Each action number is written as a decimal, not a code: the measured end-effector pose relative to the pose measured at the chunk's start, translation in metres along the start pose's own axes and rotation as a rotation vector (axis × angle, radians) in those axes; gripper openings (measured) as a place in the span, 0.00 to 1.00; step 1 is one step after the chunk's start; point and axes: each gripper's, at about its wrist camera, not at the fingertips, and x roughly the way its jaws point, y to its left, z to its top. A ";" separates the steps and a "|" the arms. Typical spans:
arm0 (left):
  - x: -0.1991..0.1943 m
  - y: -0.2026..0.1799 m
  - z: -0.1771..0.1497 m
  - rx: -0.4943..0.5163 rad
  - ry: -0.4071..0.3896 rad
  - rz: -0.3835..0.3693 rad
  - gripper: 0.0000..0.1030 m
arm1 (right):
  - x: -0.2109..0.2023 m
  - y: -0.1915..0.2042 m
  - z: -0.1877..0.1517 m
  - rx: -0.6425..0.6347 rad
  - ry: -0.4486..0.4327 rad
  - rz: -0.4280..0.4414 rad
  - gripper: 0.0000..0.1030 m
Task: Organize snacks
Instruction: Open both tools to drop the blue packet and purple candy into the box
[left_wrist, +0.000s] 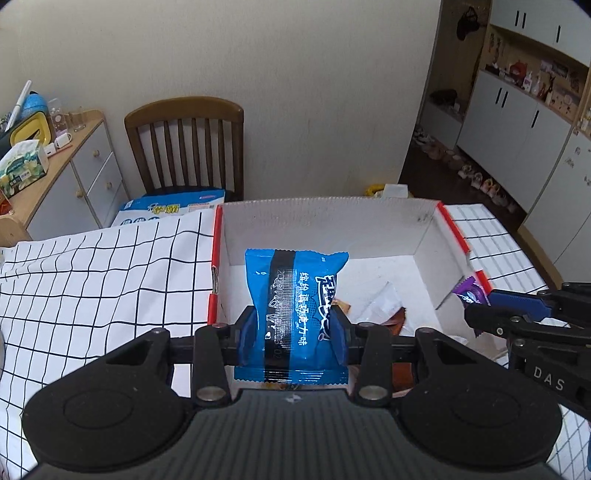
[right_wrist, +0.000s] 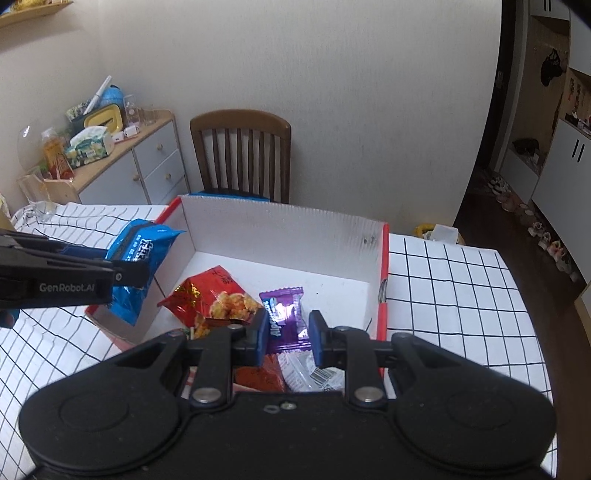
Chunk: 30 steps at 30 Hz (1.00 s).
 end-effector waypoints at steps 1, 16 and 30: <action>0.005 0.000 0.001 0.000 0.008 0.001 0.39 | 0.003 0.000 0.000 -0.002 0.005 -0.003 0.21; 0.048 -0.006 -0.007 0.019 0.097 0.005 0.39 | 0.035 -0.004 0.000 -0.007 0.077 -0.032 0.21; 0.070 -0.005 -0.014 0.046 0.155 0.034 0.40 | 0.065 0.002 -0.006 -0.037 0.164 -0.052 0.21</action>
